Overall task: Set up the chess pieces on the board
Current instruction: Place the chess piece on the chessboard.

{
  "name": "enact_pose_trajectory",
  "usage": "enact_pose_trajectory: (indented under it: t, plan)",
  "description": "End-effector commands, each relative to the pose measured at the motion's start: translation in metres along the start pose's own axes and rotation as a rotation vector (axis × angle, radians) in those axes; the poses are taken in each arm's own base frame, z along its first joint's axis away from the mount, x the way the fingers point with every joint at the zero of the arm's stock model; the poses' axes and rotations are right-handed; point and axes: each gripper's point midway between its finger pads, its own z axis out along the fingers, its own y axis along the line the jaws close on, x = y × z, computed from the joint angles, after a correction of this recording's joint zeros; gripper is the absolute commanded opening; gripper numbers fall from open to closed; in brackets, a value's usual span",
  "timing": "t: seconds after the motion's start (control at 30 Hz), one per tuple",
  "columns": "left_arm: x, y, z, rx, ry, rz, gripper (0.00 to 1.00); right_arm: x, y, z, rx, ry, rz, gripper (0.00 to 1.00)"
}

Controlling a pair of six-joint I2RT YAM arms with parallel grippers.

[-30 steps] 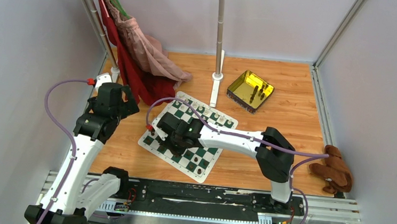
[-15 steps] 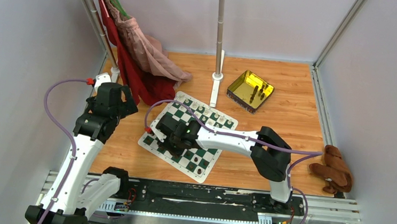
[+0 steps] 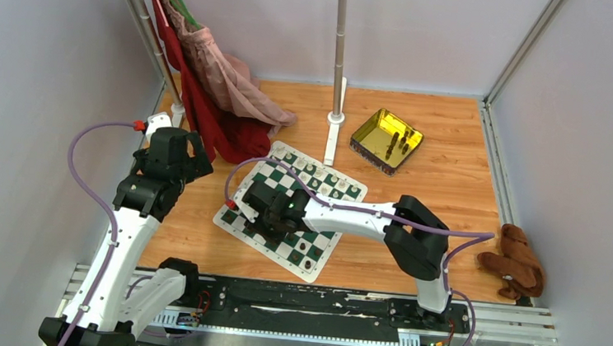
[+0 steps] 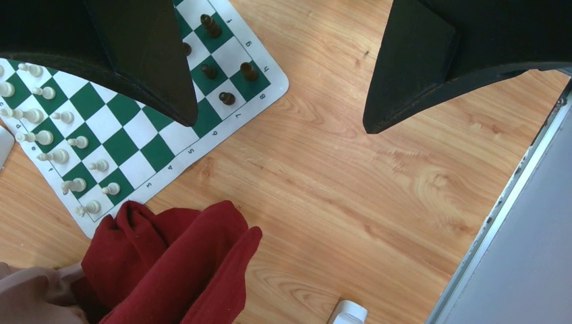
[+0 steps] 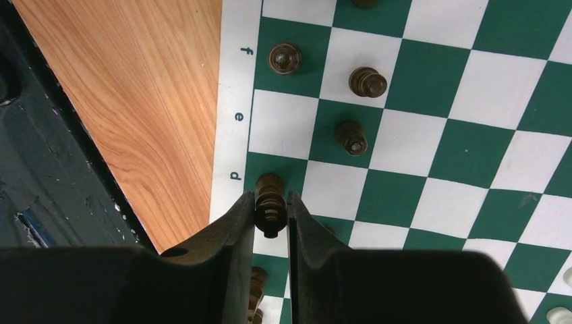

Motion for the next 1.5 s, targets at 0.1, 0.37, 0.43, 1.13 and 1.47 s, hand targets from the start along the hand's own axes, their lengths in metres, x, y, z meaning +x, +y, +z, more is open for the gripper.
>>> enact_pose_trajectory:
  t: [0.1,0.37,0.43,1.13,1.47]
  plan:
    - [-0.006,0.004,0.004,-0.018,-0.031,-0.01,1.0,0.01,0.006,0.008,-0.008,0.014,-0.026,0.0]
    - [-0.004,0.004,0.003,-0.015,-0.029,-0.015,1.0,0.012,0.006,0.005,-0.008,0.009,-0.031,0.19]
    - [-0.005,0.003,0.003,-0.014,-0.03,-0.017,1.0,0.011,0.006,0.003,-0.005,0.004,-0.032,0.24]
    - [-0.008,0.001,0.002,-0.007,-0.029,-0.032,1.0,0.002,0.004,-0.02,0.004,-0.039,-0.06,0.34]
    - [-0.01,0.002,0.001,-0.013,-0.034,-0.031,1.0,-0.022,-0.002,-0.046,0.045,-0.122,-0.07,0.34]
